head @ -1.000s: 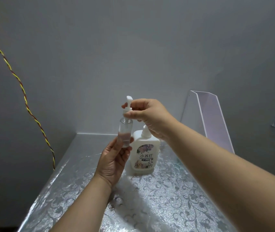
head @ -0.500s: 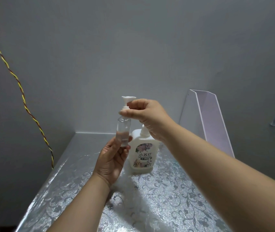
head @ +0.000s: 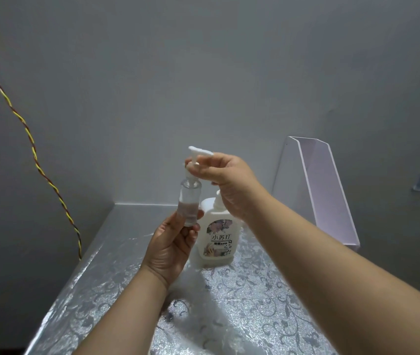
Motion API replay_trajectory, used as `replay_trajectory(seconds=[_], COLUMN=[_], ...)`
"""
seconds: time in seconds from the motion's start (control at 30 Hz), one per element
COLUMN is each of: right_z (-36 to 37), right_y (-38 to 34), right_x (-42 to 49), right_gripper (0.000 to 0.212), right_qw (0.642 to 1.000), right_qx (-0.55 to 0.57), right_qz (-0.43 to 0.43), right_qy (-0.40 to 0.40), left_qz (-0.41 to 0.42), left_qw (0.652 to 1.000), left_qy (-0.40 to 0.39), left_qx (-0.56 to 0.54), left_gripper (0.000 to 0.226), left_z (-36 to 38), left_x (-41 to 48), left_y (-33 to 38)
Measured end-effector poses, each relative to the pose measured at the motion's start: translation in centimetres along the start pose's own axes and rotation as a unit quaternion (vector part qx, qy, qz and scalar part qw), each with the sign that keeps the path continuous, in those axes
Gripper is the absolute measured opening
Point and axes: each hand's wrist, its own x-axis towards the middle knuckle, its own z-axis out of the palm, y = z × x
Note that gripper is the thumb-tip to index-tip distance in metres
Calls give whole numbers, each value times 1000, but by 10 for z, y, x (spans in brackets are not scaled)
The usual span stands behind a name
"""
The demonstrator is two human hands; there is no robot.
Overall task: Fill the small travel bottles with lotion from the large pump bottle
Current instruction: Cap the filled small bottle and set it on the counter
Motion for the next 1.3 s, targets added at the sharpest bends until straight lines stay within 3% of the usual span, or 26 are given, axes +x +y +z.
replay_trajectory(seconds=[0.13, 0.27, 0.4, 0.47, 0.57, 0.7, 0.8, 0.9, 1.03, 1.13, 1.2, 1.3], right_z=[1, -3, -5, -6, -8, -8, -11, -13, -10, -11, -10, -5], right_y=[3, 0, 3, 0, -4, 2, -1, -1, 6, 3, 4, 10], right_x=[0, -2, -1, -3, -4, -2, -5, -5, -4, -7, -8, -6], right_gripper=[33, 16, 27, 25, 10, 22, 11, 17, 30, 13, 13, 28], right_qw=[998, 998, 996, 994, 996, 994, 995, 998, 996, 995, 996, 997], right_qx=[-52, -43, -80, -106, -71, -110, -63, -26, -91, -42, -33, -67], right_qz=[-19, -7, -31, -18, 10, 1, 38, 27, -8, 3, -5, -14], right_qy=[11, -34, 13, -7, -53, -19, -65, -46, -15, -87, -77, -39], left_qz=[-7, -6, -14, -23, -28, -30, -38, -52, -63, -67, -69, -70], left_qw=[1000, 1000, 1000, 1000, 1000, 999, 999, 999, 998, 997, 997, 997], left_qy=[-12, -1, 2, 1, 2, -5, -2, -8, -14, -19, -23, -25], left_qx=[10, 0, -3, -1, 2, 10, 3, -14, -10, -15, -15, -14], left_gripper=[60, 61, 63, 63, 64, 64, 65, 66, 68, 69, 70, 69], left_z=[-1, -1, 0, 1, 1, 1, 2, 2, 3, 2, 1, 1], left_x=[0, -1, -2, -2, -2, -3, -3, -3, -4, -5, -4, -4], left_y=[-1, 0, -1, -1, -1, -2, -2, 0, -1, -1, -2, -2])
